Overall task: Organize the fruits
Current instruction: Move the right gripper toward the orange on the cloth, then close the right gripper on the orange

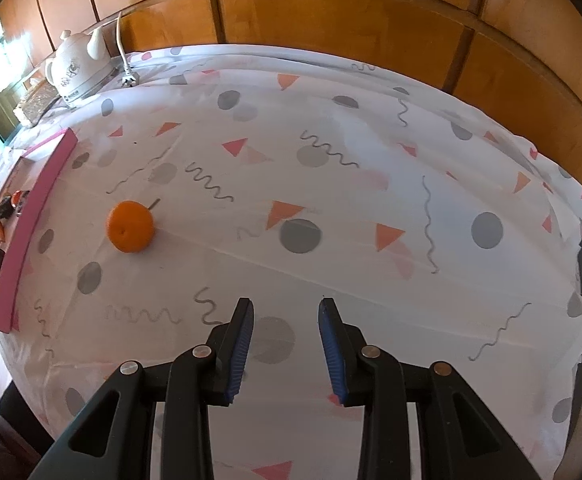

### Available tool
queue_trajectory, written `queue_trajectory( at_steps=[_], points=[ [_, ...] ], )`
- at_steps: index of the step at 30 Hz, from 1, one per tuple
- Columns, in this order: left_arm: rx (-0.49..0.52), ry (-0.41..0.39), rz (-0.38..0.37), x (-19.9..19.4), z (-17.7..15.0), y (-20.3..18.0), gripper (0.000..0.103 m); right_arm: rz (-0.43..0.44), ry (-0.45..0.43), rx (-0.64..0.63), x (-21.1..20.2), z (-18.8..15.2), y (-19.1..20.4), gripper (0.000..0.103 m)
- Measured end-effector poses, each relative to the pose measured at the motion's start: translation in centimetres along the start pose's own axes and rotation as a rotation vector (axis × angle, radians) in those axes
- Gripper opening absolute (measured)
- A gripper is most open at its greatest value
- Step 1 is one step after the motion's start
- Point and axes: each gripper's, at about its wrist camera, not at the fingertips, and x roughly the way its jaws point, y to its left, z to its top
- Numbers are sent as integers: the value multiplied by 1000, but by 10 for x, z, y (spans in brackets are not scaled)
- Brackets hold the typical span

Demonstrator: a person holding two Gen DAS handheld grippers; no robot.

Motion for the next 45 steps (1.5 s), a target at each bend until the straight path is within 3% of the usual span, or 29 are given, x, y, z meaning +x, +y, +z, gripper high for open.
queue_trajectory(
  at_steps=[13,31,45],
  points=[
    [-14,10,1,1,-1,3,52,81,33,-36,10,6,29,34],
    [-77,20,73,1,-4,38,54,243,-40,20,27,42,89,38],
    [-137,59,126,4,-13,64,59,160,-54,-25,41,49,105,46]
  ],
)
